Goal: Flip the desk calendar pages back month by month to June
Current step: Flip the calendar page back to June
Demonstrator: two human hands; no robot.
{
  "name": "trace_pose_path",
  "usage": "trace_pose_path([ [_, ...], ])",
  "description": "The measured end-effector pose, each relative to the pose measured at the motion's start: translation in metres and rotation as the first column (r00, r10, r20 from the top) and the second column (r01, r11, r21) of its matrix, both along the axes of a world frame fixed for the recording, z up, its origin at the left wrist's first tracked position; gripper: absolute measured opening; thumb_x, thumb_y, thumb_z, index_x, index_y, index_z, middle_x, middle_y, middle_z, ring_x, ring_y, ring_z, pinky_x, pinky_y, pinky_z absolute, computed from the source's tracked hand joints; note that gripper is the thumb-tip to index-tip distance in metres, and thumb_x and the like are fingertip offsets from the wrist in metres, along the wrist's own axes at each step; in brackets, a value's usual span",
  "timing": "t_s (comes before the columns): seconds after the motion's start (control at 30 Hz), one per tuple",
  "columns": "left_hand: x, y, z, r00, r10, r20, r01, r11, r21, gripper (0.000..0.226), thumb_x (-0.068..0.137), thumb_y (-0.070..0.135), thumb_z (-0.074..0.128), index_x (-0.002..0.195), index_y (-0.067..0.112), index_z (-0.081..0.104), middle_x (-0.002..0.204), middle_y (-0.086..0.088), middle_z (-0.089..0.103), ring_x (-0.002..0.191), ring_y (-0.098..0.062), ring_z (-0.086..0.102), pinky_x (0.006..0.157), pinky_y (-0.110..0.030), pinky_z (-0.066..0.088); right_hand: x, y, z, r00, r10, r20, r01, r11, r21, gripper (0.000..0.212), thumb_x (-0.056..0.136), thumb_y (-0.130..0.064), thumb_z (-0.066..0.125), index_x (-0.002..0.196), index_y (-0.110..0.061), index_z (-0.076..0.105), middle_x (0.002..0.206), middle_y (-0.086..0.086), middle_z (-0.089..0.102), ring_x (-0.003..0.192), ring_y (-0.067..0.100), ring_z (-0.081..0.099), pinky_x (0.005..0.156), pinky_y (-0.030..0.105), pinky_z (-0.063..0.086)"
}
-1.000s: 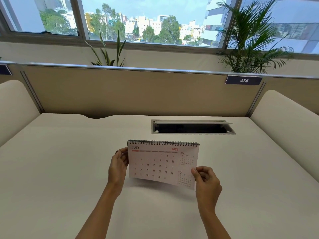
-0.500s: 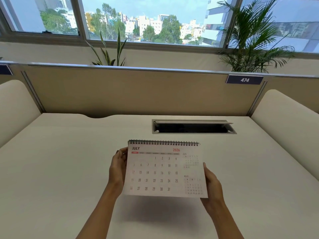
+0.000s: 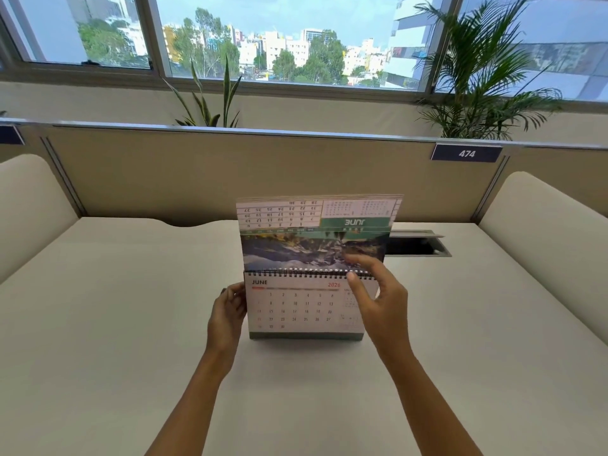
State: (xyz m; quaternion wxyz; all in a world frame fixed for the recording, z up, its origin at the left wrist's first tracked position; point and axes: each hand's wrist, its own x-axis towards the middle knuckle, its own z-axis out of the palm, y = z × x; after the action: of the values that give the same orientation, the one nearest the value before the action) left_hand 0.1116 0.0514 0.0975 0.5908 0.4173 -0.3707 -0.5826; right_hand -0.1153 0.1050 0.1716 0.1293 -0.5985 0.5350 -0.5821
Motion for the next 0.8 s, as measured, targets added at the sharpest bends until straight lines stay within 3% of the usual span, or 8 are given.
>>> trace_pose_path([
  [0.07, 0.000, 0.000, 0.000, 1.000, -0.007, 0.017, 0.007, 1.000, -0.001, 0.038, 0.101, 0.028, 0.022, 0.108, 0.020, 0.059, 0.114, -0.004, 0.066, 0.107, -0.019, 0.060, 0.094, -0.036, 0.045, 0.002, -0.008, -0.003, 0.981, -0.040, -0.192, 0.034, 0.999, -0.034, 0.028, 0.086, -0.008, 0.065, 0.114, -0.013, 0.064, 0.118, 0.005, 0.068, 0.109, 0.012, 0.059, 0.088, 0.026, 0.054],
  [0.17, 0.000, -0.001, 0.000, 1.000, -0.020, 0.008, 0.020, 1.000, -0.008, 0.038, 0.101, 0.028, 0.022, 0.109, 0.018, 0.057, 0.113, -0.006, 0.065, 0.106, -0.018, 0.060, 0.093, -0.035, 0.045, 0.006, -0.016, -0.010, 0.932, -0.047, -0.360, 0.048, 0.999, -0.005, 0.029, 0.085, -0.007, 0.068, 0.113, -0.009, 0.064, 0.114, 0.011, 0.069, 0.107, 0.022, 0.061, 0.092, 0.037, 0.054],
  [0.27, 0.003, -0.001, -0.002, 1.000, -0.017, 0.000, 0.017, 1.000, -0.024, 0.040, 0.101, 0.028, 0.021, 0.110, 0.015, 0.058, 0.113, -0.008, 0.065, 0.104, -0.018, 0.061, 0.090, -0.033, 0.046, 0.008, -0.020, -0.017, 0.882, -0.074, -0.465, 0.076, 0.997, -0.014, 0.026, 0.085, -0.012, 0.067, 0.111, -0.010, 0.065, 0.111, 0.010, 0.067, 0.104, 0.025, 0.059, 0.090, 0.035, 0.052],
  [0.4, 0.003, -0.001, -0.004, 1.000, -0.011, 0.008, 0.012, 0.999, -0.035, 0.040, 0.101, 0.027, 0.021, 0.109, 0.017, 0.059, 0.112, -0.005, 0.067, 0.104, -0.018, 0.062, 0.089, -0.033, 0.046, 0.012, -0.026, -0.021, 0.871, -0.121, -0.475, 0.114, 0.993, -0.043, 0.021, 0.085, -0.014, 0.065, 0.106, -0.010, 0.067, 0.104, 0.010, 0.068, 0.095, 0.026, 0.059, 0.084, 0.029, 0.047],
  [0.6, 0.003, -0.002, -0.006, 1.000, -0.005, -0.004, 0.005, 0.999, -0.034, 0.040, 0.101, 0.027, 0.022, 0.107, 0.017, 0.060, 0.108, -0.002, 0.069, 0.104, -0.017, 0.062, 0.089, -0.033, 0.045, 0.014, -0.028, -0.027, 0.862, -0.127, -0.490, 0.123, 0.992, -0.040, 0.025, 0.081, -0.015, 0.069, 0.105, -0.011, 0.067, 0.103, 0.011, 0.067, 0.094, 0.027, 0.058, 0.081, 0.036, 0.052],
  [0.7, 0.002, -0.002, -0.006, 1.000, -0.008, 0.001, 0.008, 0.999, -0.032, 0.039, 0.101, 0.027, 0.022, 0.108, 0.018, 0.060, 0.110, -0.002, 0.068, 0.104, -0.018, 0.062, 0.090, -0.033, 0.046, 0.015, -0.029, -0.030, 0.877, -0.161, -0.454, 0.146, 0.987, -0.067, 0.027, 0.082, -0.012, 0.070, 0.109, -0.011, 0.066, 0.106, 0.010, 0.067, 0.100, 0.026, 0.056, 0.086, 0.038, 0.052],
  [0.8, 0.003, -0.003, -0.006, 1.000, -0.011, 0.002, 0.011, 0.999, -0.033, 0.039, 0.101, 0.028, 0.022, 0.109, 0.017, 0.059, 0.112, -0.004, 0.067, 0.105, -0.018, 0.061, 0.089, -0.032, 0.046, 0.013, -0.024, -0.033, 0.916, -0.247, -0.317, 0.226, 0.969, -0.103, 0.031, 0.088, -0.009, 0.064, 0.118, -0.012, 0.061, 0.117, 0.009, 0.060, 0.112, 0.021, 0.051, 0.097, 0.032, 0.046],
])
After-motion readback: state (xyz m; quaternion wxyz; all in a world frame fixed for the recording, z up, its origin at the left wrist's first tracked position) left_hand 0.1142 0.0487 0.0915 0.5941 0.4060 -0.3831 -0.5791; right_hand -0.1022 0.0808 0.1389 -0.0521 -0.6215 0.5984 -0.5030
